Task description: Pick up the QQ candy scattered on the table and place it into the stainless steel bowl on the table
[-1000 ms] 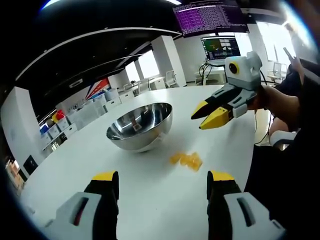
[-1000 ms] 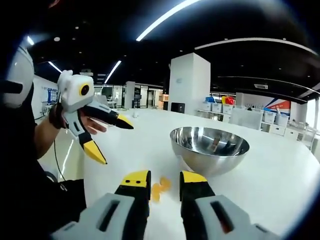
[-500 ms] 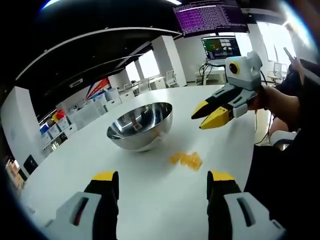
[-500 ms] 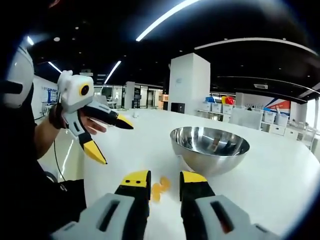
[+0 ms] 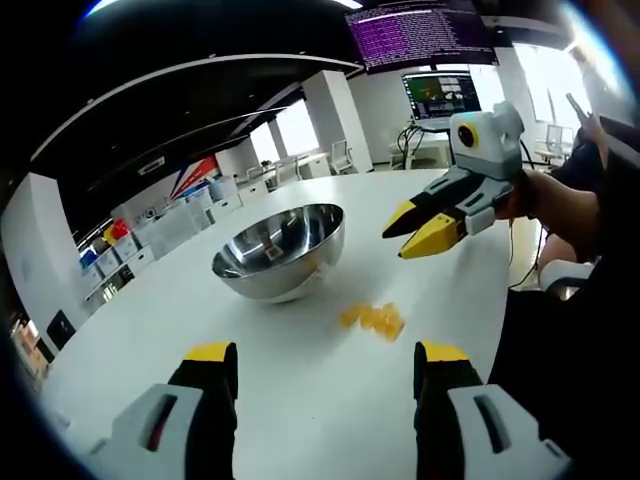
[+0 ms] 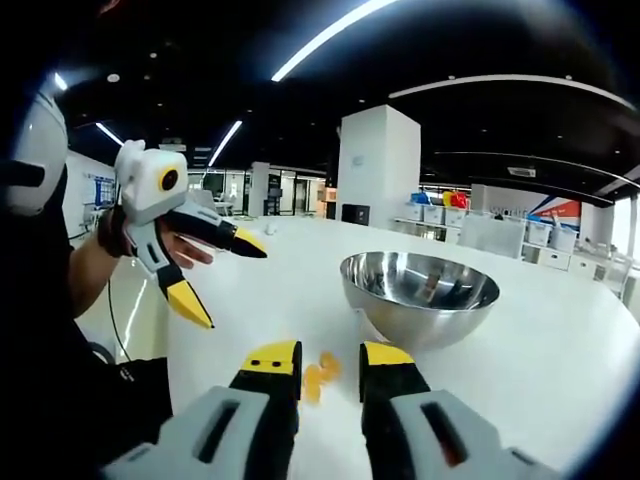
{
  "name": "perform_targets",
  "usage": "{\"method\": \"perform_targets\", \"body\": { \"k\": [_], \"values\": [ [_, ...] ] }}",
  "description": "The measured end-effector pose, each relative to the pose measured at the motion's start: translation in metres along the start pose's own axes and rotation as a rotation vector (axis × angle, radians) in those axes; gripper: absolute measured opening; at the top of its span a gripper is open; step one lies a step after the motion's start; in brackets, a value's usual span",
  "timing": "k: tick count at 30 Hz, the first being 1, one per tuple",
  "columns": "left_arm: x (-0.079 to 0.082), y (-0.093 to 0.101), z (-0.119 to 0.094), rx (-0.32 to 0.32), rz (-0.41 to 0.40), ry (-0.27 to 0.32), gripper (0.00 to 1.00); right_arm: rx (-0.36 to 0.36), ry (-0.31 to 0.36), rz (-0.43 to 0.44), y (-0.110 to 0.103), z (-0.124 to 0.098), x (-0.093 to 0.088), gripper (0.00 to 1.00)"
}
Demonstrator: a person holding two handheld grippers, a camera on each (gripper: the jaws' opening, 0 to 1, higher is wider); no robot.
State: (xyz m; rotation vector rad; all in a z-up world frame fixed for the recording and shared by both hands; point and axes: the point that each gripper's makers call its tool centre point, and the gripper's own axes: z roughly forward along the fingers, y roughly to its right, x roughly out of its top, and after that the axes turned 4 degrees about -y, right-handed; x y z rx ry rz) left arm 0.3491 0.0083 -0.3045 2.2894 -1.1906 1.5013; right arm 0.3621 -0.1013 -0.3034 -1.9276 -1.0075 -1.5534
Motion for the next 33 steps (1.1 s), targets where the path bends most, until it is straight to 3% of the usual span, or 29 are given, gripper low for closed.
{"method": "perform_targets", "body": {
  "k": [33],
  "values": [
    [0.0016, 0.0013, 0.0006, -0.002, 0.005, 0.002, 0.71, -0.009, -0.001, -0.011, 0.0037, -0.0012, 0.0008, 0.21]
  ]
}}
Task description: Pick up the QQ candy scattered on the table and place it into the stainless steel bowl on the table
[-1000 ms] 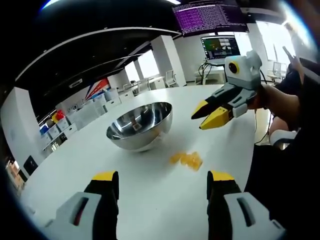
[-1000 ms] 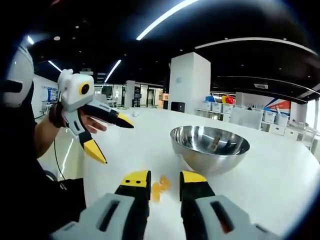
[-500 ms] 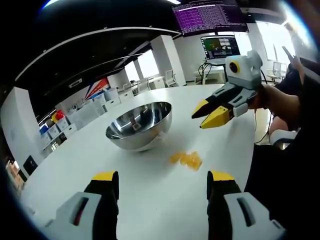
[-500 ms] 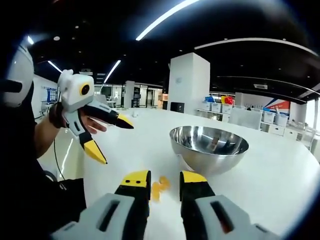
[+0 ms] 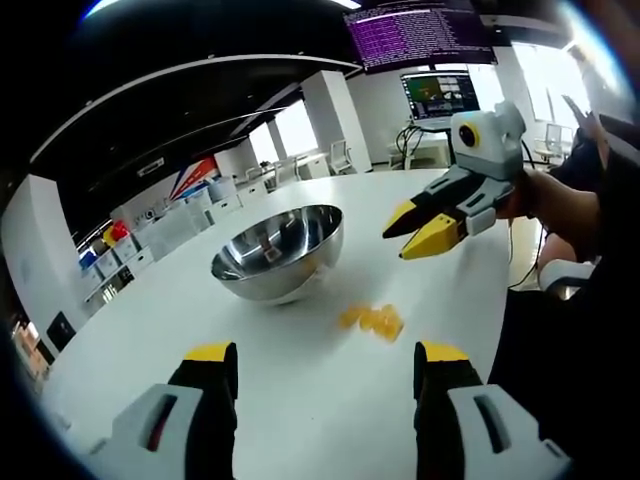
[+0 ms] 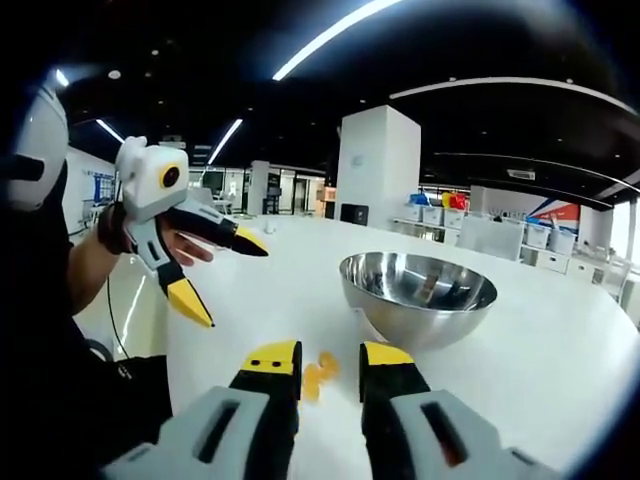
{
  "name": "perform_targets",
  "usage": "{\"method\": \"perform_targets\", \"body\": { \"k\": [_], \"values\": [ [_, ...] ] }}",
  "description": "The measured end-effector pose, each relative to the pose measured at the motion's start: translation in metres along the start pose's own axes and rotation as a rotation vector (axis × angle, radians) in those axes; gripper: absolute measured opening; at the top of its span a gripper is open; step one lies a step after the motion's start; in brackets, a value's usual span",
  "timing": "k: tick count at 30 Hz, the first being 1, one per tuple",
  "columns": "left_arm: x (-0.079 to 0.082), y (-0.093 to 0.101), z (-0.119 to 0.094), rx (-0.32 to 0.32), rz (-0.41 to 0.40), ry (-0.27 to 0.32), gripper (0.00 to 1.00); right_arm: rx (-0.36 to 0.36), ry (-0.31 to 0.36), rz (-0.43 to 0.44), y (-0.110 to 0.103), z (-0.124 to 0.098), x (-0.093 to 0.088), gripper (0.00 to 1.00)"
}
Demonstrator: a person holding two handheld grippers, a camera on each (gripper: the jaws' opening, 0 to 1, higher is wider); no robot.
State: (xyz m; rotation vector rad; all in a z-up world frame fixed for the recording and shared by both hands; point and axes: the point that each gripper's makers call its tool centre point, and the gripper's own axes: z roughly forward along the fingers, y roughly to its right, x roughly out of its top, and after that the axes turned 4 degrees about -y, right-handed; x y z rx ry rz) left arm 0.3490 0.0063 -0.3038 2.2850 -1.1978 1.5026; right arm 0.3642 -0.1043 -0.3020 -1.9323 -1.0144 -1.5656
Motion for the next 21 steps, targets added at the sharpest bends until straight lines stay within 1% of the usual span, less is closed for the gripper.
{"method": "perform_targets", "body": {
  "k": [11, 18, 21],
  "values": [
    [0.000, 0.000, 0.000, 0.001, -0.002, 0.001, 0.71, -0.002, -0.004, -0.005, 0.001, 0.001, -0.001, 0.21],
    [-0.001, -0.002, -0.002, 0.009, -0.007, 0.003, 0.71, -0.005, -0.015, 0.002, 0.004, 0.004, -0.008, 0.21],
    [-0.001, -0.002, -0.004, 0.014, -0.009, 0.006, 0.71, -0.020, -0.021, -0.001, 0.007, 0.006, -0.014, 0.21]
  ]
}}
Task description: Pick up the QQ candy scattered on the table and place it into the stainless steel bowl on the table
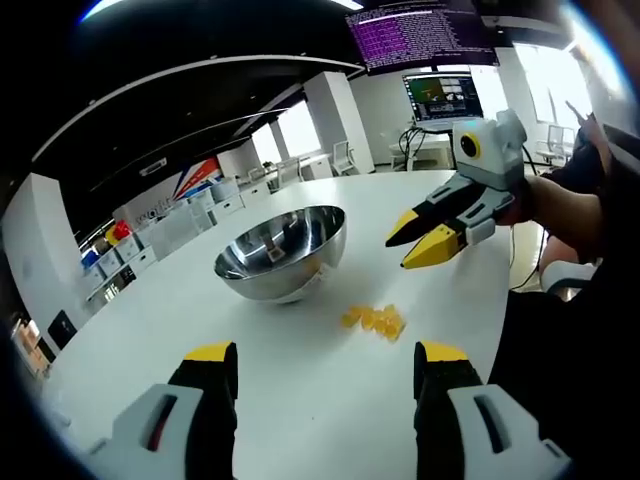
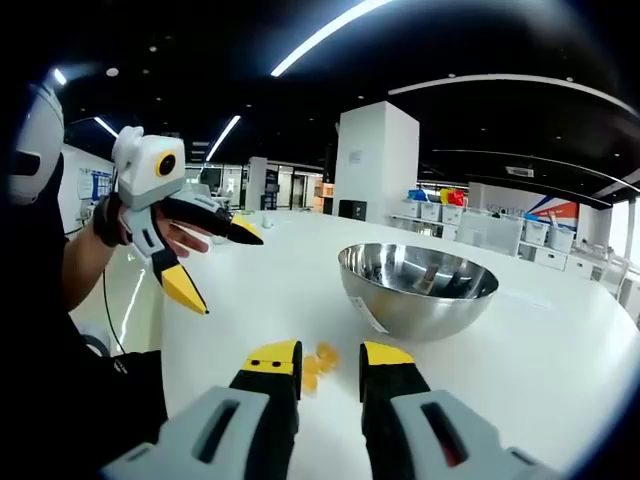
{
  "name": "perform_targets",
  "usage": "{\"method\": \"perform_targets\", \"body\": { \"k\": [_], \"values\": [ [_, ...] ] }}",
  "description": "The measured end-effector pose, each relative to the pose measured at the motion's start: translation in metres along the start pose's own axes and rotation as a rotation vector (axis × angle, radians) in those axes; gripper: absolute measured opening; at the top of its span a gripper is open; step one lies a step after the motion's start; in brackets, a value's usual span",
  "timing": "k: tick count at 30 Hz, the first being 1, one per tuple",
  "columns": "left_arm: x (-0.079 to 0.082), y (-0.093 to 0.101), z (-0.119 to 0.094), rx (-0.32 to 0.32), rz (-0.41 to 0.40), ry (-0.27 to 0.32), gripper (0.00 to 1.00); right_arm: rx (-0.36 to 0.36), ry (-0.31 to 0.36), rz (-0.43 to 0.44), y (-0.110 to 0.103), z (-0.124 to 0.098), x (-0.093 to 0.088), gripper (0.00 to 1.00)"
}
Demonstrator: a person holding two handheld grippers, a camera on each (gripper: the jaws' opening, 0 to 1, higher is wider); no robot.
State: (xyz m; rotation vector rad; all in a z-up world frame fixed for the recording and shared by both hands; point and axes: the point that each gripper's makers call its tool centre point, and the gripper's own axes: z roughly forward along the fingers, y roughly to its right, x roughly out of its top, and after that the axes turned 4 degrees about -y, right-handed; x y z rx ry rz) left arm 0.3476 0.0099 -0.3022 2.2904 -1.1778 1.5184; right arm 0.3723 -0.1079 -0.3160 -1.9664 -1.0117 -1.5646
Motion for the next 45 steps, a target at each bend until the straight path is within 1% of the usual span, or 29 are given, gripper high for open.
{"method": "perform_targets", "body": {
  "k": [3, 6, 10, 12, 15, 19, 21, 22, 25, 33, 37, 41, 45],
  "values": [
    [-0.003, -0.001, -0.001, 0.005, -0.004, -0.005, 0.71, -0.023, -0.023, -0.019, 0.004, 0.005, -0.010, 0.21],
    [-0.006, 0.000, -0.001, 0.005, -0.006, -0.014, 0.71, -0.019, -0.048, -0.024, 0.003, 0.012, -0.019, 0.21],
    [-0.007, 0.001, 0.000, 0.002, -0.009, -0.012, 0.71, 0.018, -0.072, -0.028, -0.010, 0.024, -0.029, 0.20],
    [-0.007, 0.001, 0.001, 0.001, -0.012, -0.012, 0.71, 0.025, -0.078, -0.041, -0.014, 0.028, -0.031, 0.19],
    [-0.009, 0.000, 0.001, 0.001, -0.010, -0.018, 0.71, 0.019, -0.088, -0.039, -0.012, 0.031, -0.034, 0.13],
    [-0.008, 0.000, 0.002, 0.000, -0.009, -0.016, 0.71, 0.029, -0.090, 0.015, -0.014, 0.035, -0.036, 0.12],
    [-0.008, 0.000, 0.002, 0.000, -0.006, -0.015, 0.71, 0.034, -0.097, 0.013, -0.017, 0.037, -0.038, 0.12],
    [-0.008, 0.000, 0.002, -0.001, -0.007, -0.015, 0.71, 0.031, -0.107, -0.006, -0.019, 0.039, -0.041, 0.12],
    [-0.009, 0.000, 0.002, -0.001, -0.007, -0.017, 0.71, 0.026, -0.105, -0.015, -0.019, 0.039, -0.040, 0.12],
    [-0.009, -0.001, 0.001, 0.001, -0.007, -0.015, 0.71, 0.029, -0.111, 0.045, -0.018, 0.041, -0.043, 0.09],
    [-0.009, -0.001, 0.000, 0.003, -0.006, -0.014, 0.71, 0.029, -0.109, 0.046, -0.019, 0.040, -0.044, 0.08],
    [-0.009, -0.001, -0.001, 0.007, -0.004, -0.017, 0.71, 0.030, -0.112, 0.070, -0.020, 0.038, -0.046, 0.06],
    [-0.009, 0.000, -0.001, 0.009, 0.000, -0.017, 0.71, 0.025, -0.120, 0.113, -0.020, 0.037, -0.047, 0.05]
  ]
}}
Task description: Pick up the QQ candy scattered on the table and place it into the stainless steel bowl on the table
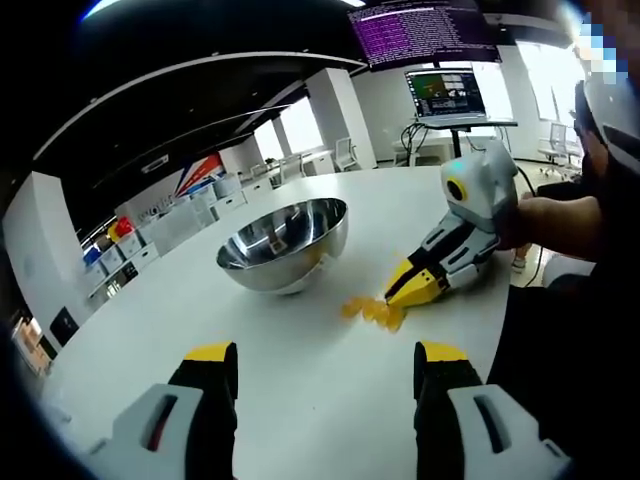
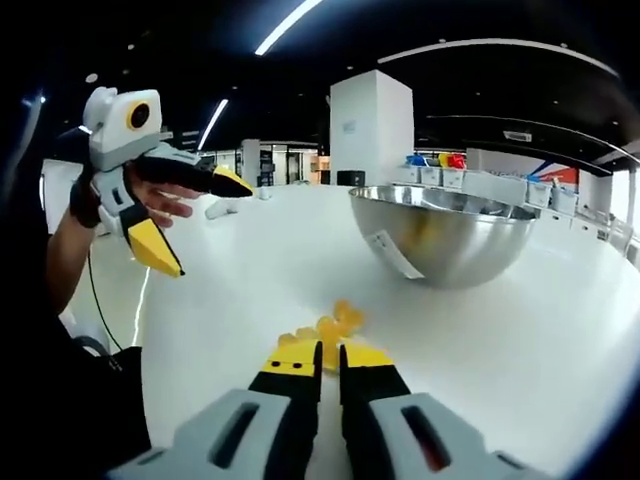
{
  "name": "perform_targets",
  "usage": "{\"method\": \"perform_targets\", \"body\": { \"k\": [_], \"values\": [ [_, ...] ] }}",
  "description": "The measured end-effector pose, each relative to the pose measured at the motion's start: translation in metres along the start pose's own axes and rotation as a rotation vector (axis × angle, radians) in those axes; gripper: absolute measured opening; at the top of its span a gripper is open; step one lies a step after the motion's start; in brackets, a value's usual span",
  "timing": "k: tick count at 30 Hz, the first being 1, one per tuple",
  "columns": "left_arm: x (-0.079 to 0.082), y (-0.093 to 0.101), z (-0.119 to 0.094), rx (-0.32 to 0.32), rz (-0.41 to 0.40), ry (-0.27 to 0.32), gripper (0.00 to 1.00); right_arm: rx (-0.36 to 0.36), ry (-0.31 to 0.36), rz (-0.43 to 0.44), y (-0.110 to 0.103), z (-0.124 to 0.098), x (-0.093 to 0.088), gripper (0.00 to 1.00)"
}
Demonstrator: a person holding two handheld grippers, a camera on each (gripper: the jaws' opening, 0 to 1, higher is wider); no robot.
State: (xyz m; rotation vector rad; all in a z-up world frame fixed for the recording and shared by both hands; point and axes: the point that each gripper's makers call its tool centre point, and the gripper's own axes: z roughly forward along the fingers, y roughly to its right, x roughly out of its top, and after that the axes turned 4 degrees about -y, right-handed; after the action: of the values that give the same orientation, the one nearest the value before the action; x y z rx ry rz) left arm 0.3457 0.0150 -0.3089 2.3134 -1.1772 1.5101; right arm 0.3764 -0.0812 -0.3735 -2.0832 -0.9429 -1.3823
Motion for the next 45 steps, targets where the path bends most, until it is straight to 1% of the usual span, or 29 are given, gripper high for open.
{"method": "perform_targets", "body": {
  "k": [3, 6, 8, 13, 17, 21, 22, 25, 28, 30, 32, 34, 37, 40, 42, 45],
  "values": [
    [0.001, 0.001, 0.000, -0.001, 0.002, 0.003, 0.71, -0.005, 0.003, 0.007, 0.001, 0.000, 0.000, 0.04],
    [0.002, 0.001, 0.000, -0.001, 0.003, 0.003, 0.71, -0.009, 0.009, -0.010, 0.001, 0.000, 0.001, 0.03],
    [0.002, 0.001, 0.000, -0.001, 0.004, 0.002, 0.71, -0.004, 0.012, 0.000, 0.003, -0.001, 0.003, 0.03],
    [0.001, 0.000, -0.001, 0.000, 0.002, 0.004, 0.71, 0.006, 0.042, 0.013, 0.000, -0.004, 0.009, 0.03],
    [0.003, -0.001, 0.001, -0.005, 0.006, 0.005, 0.71, 0.002, 0.067, 0.031, 0.003, -0.007, 0.014, 0.03],
    [0.008, -0.003, 0.002, -0.005, 0.019, 0.015, 0.71, -0.001, 0.074, 0.050, 0.009, -0.012, 0.019, 0.03],
    [0.010, -0.004, 0.003, -0.006, 0.017, 0.022, 0.71, -0.005, 0.086, 0.057, 0.010, -0.014, 0.021, 0.03],
    [0.012, -0.004, 0.006, -0.012, 0.017, 0.027, 0.71, -0.009, 0.087, 0.066, 0.013, -0.016, 0.024, 0.03],
    [0.014, -0.004, 0.012, -0.030, 0.013, 0.031, 0.71, -0.017, 0.097, 0.076, 0.018, -0.018, 0.031, 0.03],
    [0.017, -0.005, 0.016, -0.033, 0.009, 0.031, 0.71, -0.023, 0.110, 0.124, 0.023, -0.019, 0.034, 0.03],
    [0.025, -0.003, 0.018, -0.038, 0.020, 0.054, 0.71, -0.021, 0.128, 0.141, 0.024, -0.021, 0.039, 0.03],
    [0.031, -0.001, 0.020, -0.049, 0.023, 0.067, 0.71, -0.039, 0.141, 0.132, 0.026, -0.025, 0.043, 0.03],
    [0.036, 0.001, 0.022, -0.065, 0.014, 0.083, 0.72, -0.044, 0.143, 0.104, 0.024, -0.030, 0.049, 0.03],
    [0.035, 0.002, 0.024, -0.069, 0.024, 0.070, 0.74, -0.054, 0.142, 0.040, 0.022, -0.034, 0.052, 0.03],
    [0.036, 0.003, 0.023, -0.070, 0.029, 0.072, 0.75, -0.067, 0.142, 0.008, 0.021, -0.037, 0.052, 0.03],
    [0.036, 0.004, 0.022, -0.071, 0.025, 0.078, 0.76, -0.059, 0.153, -0.041, 0.013, -0.045, 0.054, 0.03]
  ]
}}
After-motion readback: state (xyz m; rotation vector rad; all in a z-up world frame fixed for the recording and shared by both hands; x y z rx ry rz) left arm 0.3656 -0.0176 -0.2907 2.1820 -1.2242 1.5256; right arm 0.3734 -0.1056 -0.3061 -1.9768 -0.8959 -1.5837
